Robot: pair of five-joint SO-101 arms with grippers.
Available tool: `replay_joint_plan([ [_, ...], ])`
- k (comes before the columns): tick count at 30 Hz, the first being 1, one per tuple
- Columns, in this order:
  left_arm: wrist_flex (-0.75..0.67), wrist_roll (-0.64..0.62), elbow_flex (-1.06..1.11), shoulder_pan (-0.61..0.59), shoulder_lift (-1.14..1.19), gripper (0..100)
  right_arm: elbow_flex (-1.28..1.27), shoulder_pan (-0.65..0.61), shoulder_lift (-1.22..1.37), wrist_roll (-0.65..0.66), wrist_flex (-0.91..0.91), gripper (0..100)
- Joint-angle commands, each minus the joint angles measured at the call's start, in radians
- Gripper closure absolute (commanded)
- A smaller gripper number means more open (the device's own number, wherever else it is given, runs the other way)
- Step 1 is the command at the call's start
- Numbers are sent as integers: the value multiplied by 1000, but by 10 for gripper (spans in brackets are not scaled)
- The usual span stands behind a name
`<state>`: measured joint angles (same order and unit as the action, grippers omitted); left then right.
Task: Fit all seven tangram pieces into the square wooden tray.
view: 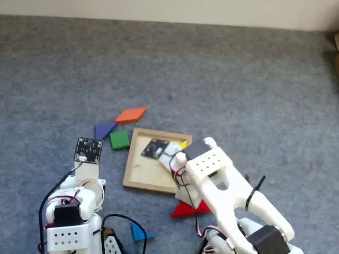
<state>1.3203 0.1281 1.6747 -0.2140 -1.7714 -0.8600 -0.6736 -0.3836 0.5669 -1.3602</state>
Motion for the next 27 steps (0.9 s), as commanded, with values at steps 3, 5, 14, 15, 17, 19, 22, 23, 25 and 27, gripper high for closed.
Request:
replay_joint_plan([
  [3,6,6,21,12,-53,994,-81,-87,-48,15,99,615],
  [5,6,6,21,12,-53,994,-119,-122,-48,15,128,587],
  [14,6,6,21,12,-53,994,-255,-173,-38,17,295,587],
  [15,6,6,21,12,-53,994,-255,-173,-38,17,295,587],
  [17,6,6,21,12,-53,994,-259,-173,-38,14,295,588],
  [19,6,6,21,12,-53,994,-262,-173,-38,12,295,590],
  [22,6,6,21,12,-53,994,-263,-165,-45,12,295,644],
  [23,6,6,21,12,-53,994,-262,-154,-47,12,295,670],
  [25,6,6,21,12,-53,994,-257,-127,-47,12,298,708],
  [27,6,6,21,12,-53,994,-255,-94,-42,12,300,723],
])
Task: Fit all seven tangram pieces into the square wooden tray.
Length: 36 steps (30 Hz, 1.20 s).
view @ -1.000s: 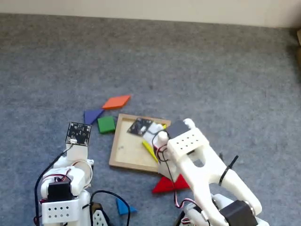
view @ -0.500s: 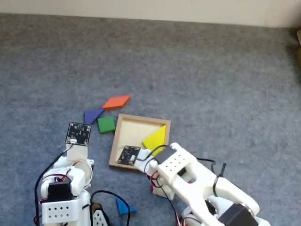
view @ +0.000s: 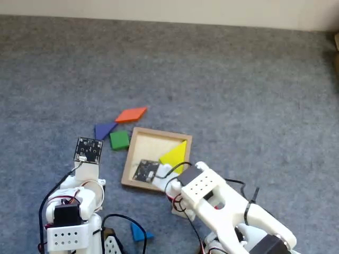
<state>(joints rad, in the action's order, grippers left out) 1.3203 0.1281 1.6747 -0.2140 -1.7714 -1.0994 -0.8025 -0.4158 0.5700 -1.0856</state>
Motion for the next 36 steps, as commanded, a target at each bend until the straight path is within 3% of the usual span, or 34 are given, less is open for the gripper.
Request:
replay_joint_plan([
  [1,6,6,21,12,-53,994,-16,51,-5,9,25,725],
  [15,6,6,21,12,-53,994,7,216,-16,8,-62,722],
  [21,6,6,21,12,-53,994,42,280,-16,8,-93,622],
  [36,6,6,21,12,-53,994,-16,311,-15,8,-94,619],
])
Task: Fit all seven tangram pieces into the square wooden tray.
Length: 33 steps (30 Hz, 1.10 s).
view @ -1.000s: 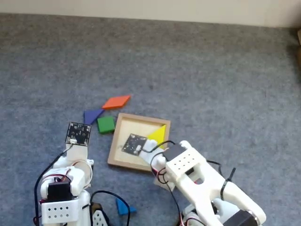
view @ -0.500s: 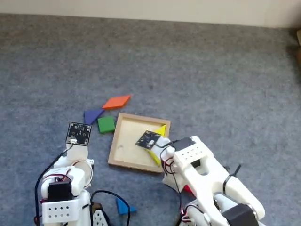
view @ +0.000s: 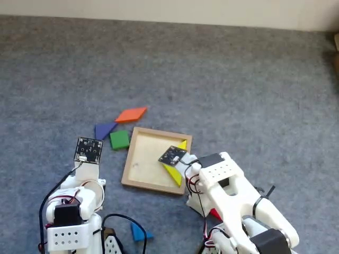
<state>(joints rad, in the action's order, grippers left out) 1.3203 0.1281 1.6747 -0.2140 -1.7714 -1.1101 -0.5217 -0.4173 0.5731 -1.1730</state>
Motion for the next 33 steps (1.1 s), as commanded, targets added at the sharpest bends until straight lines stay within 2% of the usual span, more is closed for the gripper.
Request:
replay_joint_plan([
  [1,6,6,21,12,-53,994,-13,38,-13,5,-7,619],
  [7,6,6,21,12,-53,994,-16,96,-5,5,-10,620],
  [13,6,6,21,12,-53,994,-16,93,-4,5,-5,686],
  [22,6,6,21,12,-53,994,-56,93,-13,11,31,693],
  [28,6,6,21,12,-53,994,-53,99,-15,6,27,798],
  [33,6,6,21,12,-53,994,16,97,-15,6,-62,800],
])
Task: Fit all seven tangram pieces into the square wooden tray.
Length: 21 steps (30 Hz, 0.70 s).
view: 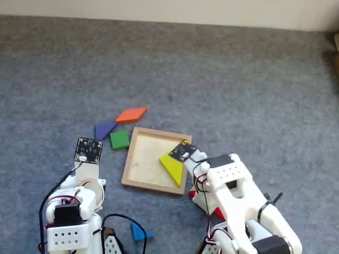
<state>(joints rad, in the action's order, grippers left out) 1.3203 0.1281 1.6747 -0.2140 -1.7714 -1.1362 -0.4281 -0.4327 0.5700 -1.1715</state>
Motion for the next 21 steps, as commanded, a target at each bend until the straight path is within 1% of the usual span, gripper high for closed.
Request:
replay_joint_plan([
  [1,6,6,21,12,-53,994,67,5,1,9,-88,800],
  [5,6,6,21,12,-53,994,160,5,1,9,-163,800],
  [8,6,6,21,12,-53,994,220,5,1,9,-183,800],
  [19,6,6,21,12,-53,994,418,-5,2,9,-176,800],
  [21,6,6,21,12,-53,994,463,-36,7,12,-176,800],
])
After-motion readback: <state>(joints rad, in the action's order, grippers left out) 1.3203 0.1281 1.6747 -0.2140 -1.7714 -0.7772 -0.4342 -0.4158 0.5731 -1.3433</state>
